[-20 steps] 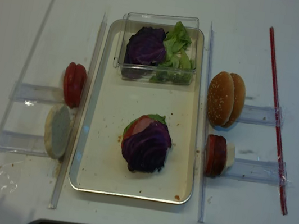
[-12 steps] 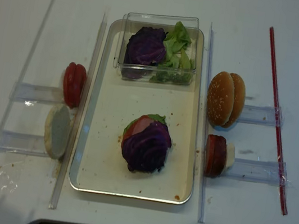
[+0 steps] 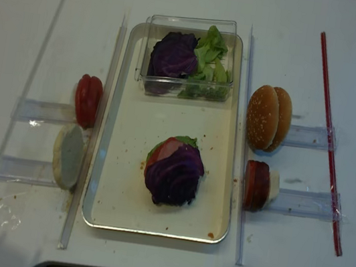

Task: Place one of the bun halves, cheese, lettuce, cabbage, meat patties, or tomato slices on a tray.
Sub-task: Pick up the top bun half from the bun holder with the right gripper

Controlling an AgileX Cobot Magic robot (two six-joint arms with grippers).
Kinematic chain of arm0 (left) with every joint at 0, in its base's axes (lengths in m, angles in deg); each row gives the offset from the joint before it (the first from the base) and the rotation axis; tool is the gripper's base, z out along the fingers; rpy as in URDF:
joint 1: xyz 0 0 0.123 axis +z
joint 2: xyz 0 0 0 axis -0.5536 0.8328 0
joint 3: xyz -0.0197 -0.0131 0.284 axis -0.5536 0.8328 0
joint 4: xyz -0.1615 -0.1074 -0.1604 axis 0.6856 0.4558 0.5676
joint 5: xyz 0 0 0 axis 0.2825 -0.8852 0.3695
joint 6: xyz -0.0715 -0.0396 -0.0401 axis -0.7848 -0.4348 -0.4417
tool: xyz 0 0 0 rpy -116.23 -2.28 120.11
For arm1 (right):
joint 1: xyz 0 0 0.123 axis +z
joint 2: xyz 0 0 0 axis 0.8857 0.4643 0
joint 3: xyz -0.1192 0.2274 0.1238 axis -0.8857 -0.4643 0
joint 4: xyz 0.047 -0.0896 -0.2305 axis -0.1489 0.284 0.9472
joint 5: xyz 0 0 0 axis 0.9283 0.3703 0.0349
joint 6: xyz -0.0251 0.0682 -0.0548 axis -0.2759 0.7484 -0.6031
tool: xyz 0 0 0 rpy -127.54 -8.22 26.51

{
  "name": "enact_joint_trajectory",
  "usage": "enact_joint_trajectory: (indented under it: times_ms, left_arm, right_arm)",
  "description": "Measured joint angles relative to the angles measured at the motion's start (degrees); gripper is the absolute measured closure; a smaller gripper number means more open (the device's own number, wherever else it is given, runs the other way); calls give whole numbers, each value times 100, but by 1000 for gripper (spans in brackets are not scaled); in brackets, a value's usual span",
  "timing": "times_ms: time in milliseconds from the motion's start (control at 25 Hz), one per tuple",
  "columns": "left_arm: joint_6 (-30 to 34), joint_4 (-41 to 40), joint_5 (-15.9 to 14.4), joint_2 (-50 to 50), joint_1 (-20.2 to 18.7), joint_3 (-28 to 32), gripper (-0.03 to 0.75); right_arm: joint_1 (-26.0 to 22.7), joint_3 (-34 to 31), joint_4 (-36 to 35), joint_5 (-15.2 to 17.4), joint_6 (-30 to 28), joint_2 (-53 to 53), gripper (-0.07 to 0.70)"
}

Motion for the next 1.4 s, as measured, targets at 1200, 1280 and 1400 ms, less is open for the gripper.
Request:
enact_joint_trajectory:
  times_ms: [1200, 1280, 1400]
  left_arm:
    - [0, 0, 0, 0, 0, 0, 276]
    - [0, 0, 0, 0, 0, 0, 276]
    - [0, 0, 0, 0, 0, 0, 276]
  right_arm:
    - [0, 555, -225, -167, 45, 83, 178]
    - [0, 778, -259, -180, 105, 292, 178]
    - [0, 1110, -300, -180, 105, 764, 178]
